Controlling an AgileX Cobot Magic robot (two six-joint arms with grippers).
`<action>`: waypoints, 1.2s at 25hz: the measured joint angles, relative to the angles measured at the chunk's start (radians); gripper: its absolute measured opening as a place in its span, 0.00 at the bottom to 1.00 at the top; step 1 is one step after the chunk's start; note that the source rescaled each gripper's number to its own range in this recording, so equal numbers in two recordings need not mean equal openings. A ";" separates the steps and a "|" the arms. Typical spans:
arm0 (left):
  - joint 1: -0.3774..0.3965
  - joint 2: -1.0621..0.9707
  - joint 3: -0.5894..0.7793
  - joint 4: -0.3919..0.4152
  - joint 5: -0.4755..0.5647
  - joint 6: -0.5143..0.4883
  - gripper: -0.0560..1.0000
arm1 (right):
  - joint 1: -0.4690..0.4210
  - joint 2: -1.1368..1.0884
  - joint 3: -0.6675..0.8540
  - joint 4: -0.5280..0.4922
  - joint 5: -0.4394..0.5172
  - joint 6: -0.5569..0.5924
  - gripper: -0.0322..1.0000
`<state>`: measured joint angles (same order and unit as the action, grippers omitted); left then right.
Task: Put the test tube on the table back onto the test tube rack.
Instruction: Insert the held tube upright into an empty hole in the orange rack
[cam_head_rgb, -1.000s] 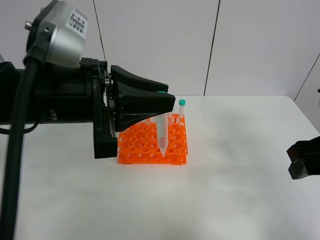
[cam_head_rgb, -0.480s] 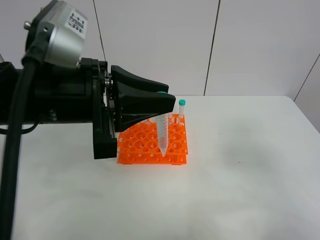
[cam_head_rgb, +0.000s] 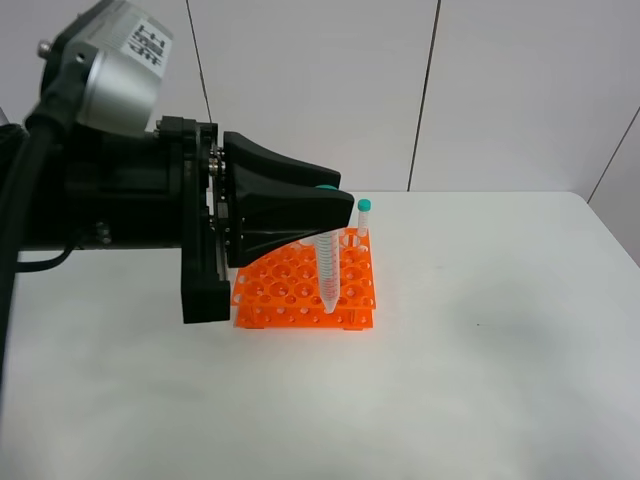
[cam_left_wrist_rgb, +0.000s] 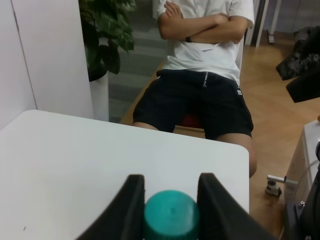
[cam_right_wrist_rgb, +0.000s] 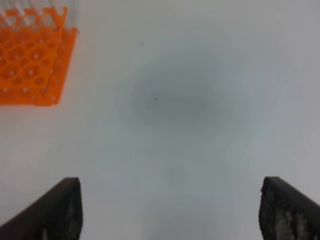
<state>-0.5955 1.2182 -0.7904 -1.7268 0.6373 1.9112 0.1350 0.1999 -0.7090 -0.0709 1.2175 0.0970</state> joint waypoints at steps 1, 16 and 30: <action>0.000 0.000 0.000 0.000 0.000 0.000 0.06 | 0.000 -0.006 0.006 0.000 0.000 0.001 0.91; 0.000 0.000 0.000 0.000 0.004 0.018 0.06 | 0.000 -0.204 0.177 -0.013 -0.130 0.040 0.91; 0.000 0.000 0.000 0.000 0.011 0.021 0.06 | 0.002 -0.205 0.210 -0.013 -0.183 0.035 0.91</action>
<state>-0.5955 1.2182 -0.7904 -1.7268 0.6481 1.9321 0.1370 -0.0055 -0.4991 -0.0836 1.0349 0.1317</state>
